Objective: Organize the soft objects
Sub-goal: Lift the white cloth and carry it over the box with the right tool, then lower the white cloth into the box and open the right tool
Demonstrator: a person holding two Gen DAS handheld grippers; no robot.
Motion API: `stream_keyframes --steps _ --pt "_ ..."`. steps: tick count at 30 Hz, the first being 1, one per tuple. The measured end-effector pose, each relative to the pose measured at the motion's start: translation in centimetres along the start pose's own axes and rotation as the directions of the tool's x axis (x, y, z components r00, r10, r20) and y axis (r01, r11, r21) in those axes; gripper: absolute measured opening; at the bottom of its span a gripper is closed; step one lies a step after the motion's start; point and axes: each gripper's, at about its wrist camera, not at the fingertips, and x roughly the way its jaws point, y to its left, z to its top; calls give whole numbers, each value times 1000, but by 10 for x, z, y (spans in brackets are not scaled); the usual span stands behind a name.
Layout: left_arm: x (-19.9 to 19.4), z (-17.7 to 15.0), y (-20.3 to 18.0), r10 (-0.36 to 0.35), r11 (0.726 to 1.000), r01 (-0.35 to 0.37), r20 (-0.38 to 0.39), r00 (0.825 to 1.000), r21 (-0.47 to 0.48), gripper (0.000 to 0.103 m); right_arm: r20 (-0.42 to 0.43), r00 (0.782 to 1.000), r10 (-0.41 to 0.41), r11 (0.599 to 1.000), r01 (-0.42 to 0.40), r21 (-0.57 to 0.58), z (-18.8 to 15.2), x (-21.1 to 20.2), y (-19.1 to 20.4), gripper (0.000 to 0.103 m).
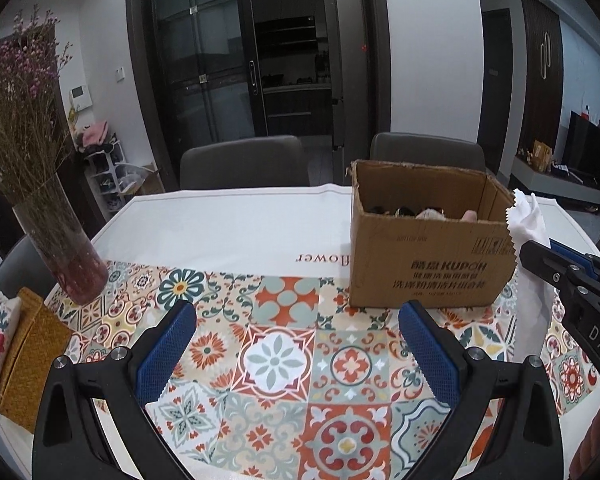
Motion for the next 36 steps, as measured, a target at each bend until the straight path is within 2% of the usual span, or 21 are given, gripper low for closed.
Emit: stream_keyframes --steps 20,27,36 --pt "12 62 -30 -34 999 32 65 997 32 103 79 996 -34 999 32 32 54 6 -38 14" --pt "17 84 -39 -18 999 15 89 996 36 103 64 998 -21 1000 20 22 73 25 -52 14" --pt "36 100 -42 1 1000 0 57 998 -24 103 36 998 -52 999 52 3 101 62 -62 14"
